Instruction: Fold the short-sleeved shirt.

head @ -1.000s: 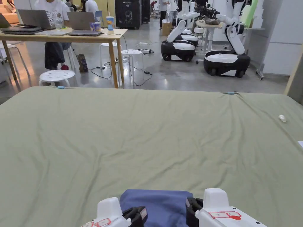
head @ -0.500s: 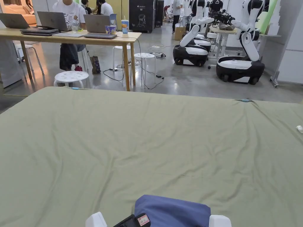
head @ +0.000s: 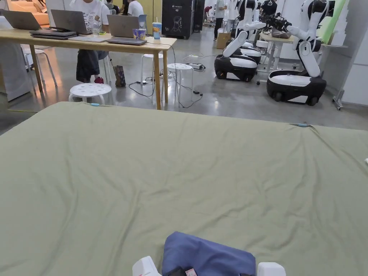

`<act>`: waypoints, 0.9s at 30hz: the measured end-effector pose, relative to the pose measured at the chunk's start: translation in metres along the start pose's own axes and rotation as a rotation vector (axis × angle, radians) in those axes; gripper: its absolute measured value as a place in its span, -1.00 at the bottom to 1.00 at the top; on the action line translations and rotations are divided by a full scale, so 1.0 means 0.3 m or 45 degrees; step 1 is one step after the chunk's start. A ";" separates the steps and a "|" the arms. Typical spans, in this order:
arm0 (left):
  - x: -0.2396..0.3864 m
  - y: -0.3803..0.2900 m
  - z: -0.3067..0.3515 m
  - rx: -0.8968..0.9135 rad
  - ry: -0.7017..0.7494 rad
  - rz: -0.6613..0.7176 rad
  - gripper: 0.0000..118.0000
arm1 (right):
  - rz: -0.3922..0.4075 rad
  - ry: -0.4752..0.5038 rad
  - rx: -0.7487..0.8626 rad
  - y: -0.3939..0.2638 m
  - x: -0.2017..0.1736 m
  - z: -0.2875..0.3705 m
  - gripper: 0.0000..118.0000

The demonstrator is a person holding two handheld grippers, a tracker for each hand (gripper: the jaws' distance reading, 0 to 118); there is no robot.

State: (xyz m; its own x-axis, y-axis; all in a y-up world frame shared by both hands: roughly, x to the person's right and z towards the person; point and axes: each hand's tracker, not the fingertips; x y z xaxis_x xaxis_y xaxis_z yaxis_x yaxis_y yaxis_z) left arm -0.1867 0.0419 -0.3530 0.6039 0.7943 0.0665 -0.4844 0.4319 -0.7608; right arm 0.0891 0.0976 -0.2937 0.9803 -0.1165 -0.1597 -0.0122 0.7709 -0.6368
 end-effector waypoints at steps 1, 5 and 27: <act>0.005 0.022 0.023 0.013 0.040 -0.064 -0.65 | 0.019 0.007 0.012 0.020 -0.025 0.002 -1.00; -0.026 0.105 0.124 0.068 0.113 -0.122 -0.65 | 0.078 0.050 0.053 0.072 -0.137 -0.031 -1.00; -0.626 0.782 0.886 0.271 0.434 -0.166 -0.65 | 0.334 0.367 0.119 0.243 -0.955 -0.270 -1.00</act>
State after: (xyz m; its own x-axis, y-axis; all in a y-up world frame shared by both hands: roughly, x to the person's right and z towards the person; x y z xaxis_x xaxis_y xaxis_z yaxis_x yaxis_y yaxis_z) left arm -0.5821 0.1075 -0.3724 0.8264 0.5556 -0.0915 -0.4885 0.6265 -0.6073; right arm -0.2086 0.1363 -0.3554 0.8504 -0.0689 -0.5216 -0.2236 0.8500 -0.4769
